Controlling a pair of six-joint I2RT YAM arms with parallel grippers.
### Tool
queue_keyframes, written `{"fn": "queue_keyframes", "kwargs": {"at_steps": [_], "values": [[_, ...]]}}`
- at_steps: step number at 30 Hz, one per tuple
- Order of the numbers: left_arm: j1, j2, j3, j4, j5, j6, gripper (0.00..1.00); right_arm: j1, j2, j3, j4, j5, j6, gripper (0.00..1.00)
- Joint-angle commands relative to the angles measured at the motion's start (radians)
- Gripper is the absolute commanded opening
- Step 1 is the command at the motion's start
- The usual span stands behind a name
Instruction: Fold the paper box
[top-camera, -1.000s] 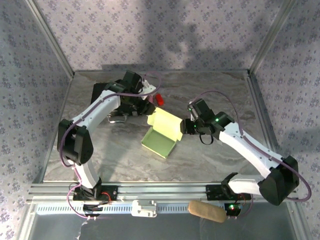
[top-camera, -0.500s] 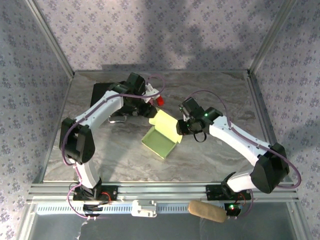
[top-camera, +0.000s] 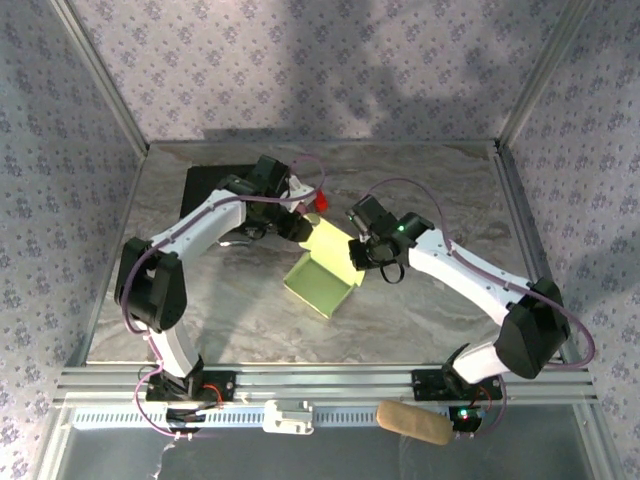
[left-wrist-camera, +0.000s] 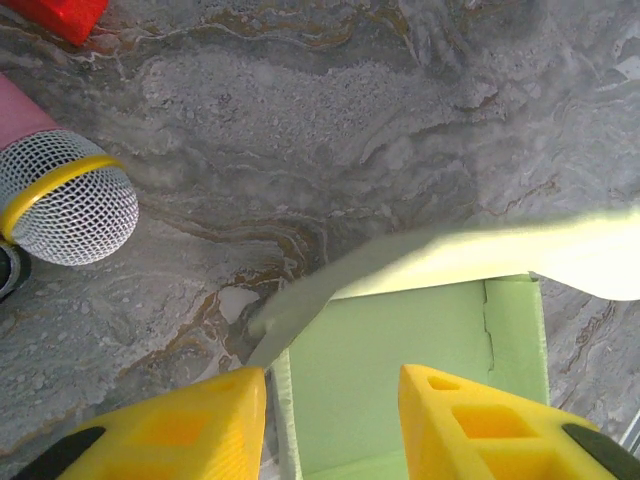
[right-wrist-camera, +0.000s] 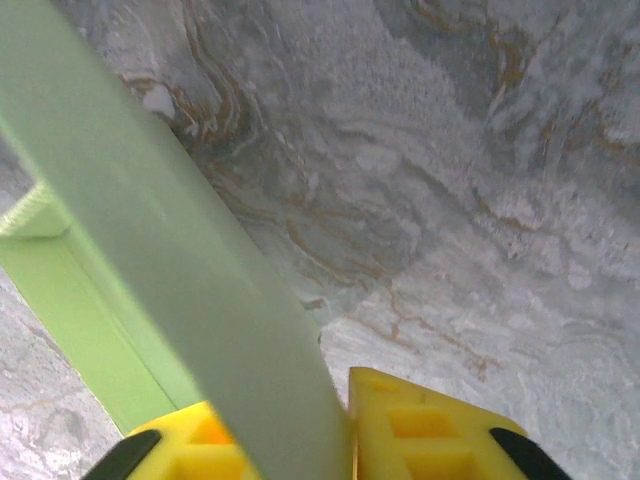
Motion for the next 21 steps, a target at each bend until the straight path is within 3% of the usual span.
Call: {"fn": "queue_keyframes", "kwargs": {"at_steps": [1,12,17,21], "values": [[-0.002,-0.062,-0.016,0.036,-0.04,-0.035,0.4,0.006,0.031,0.051,-0.052,0.055,-0.044,0.17],[0.098,-0.122,-0.092,0.195,0.01,-0.248,0.47,0.013,0.065,0.111,-0.06,0.1,-0.157,0.12],[0.107,-0.117,-0.042,0.106,-0.025,-0.177,0.48,0.039,0.086,0.166,-0.038,0.115,-0.32,0.08],[0.12,-0.12,-0.047,0.064,-0.048,-0.142,0.48,0.052,0.1,0.189,-0.011,0.041,-0.442,0.06]]}}
